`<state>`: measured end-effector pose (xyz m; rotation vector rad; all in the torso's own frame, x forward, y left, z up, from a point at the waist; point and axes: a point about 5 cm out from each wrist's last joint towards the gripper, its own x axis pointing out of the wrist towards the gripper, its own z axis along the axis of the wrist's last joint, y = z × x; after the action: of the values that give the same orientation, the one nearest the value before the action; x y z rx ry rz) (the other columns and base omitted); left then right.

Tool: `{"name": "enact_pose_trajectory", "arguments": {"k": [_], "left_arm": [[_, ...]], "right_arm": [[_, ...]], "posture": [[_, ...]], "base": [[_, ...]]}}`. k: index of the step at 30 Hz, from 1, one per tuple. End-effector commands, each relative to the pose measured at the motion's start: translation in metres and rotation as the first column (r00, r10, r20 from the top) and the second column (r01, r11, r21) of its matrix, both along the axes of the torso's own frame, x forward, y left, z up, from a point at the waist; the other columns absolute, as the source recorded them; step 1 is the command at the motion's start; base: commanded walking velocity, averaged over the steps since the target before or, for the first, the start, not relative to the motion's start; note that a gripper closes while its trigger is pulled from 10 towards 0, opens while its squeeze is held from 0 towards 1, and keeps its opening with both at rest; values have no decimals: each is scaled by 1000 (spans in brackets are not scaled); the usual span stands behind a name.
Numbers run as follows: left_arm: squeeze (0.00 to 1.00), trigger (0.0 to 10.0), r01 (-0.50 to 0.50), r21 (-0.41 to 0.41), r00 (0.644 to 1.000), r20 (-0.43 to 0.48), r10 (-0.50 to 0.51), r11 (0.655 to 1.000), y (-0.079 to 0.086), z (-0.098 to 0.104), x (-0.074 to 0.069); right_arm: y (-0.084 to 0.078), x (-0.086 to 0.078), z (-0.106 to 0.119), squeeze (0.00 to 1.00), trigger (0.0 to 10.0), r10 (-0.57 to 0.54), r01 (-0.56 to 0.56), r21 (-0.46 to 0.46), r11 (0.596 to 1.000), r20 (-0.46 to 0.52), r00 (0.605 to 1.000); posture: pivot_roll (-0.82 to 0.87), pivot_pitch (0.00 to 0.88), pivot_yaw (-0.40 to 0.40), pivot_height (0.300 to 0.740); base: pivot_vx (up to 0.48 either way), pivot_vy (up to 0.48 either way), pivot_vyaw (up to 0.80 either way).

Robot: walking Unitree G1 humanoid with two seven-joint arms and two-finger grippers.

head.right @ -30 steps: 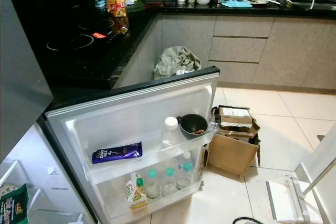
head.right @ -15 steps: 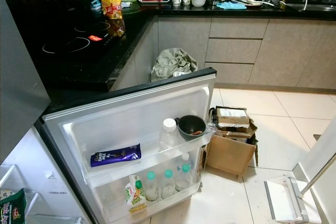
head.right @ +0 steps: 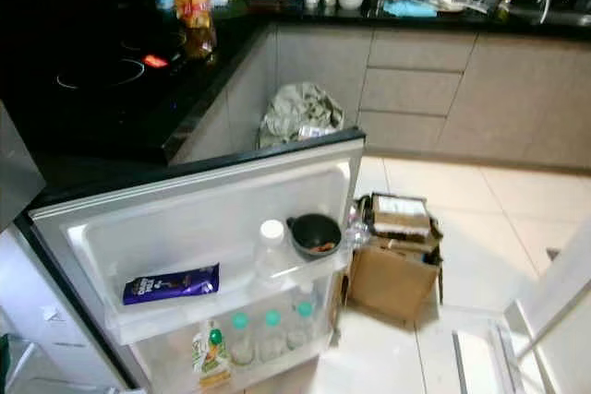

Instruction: Restocking fridge

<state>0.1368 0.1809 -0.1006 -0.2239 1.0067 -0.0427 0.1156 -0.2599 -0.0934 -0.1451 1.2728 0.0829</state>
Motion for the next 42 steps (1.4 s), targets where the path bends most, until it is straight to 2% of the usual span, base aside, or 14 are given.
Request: {"name": "enact_pose_trajectory", "arguments": {"k": [1, 21, 39, 42], "left_arm": [[0, 10000, -13, -5, 999, -43, 13, 1000, 0, -5, -13], [0, 10000, -2, -4, 999, -42, 2, 1000, 1, -4, -12], [0, 10000, 3, -10, 999, -42, -3, 1000, 1, -4, -12], [0, 10000, -1, -9, 999, -49, 1, 1000, 1, -4, -13]], "right_arm": [[4, 3, 0, 0, 10000, 25, -25, 8, 1000, 0, 1000], [3, -5, -2, 0, 10000, 61, -60, 9, 998, -33, 998], [12, -3, -4, 0, 10000, 69, -68, 49, 997, -19, 997], [11, -5, -4, 0, 10000, 66, -65, 24, 998, -24, 998]], "posture": [[-88, 0, -15, 740], [-93, 0, -9, 740], [-91, 0, 2, 740], [-91, 0, 2, 740]], "base": [[0, -450, 731], [0, -453, 732], [0, -446, 736], [0, 0, 0]]}}
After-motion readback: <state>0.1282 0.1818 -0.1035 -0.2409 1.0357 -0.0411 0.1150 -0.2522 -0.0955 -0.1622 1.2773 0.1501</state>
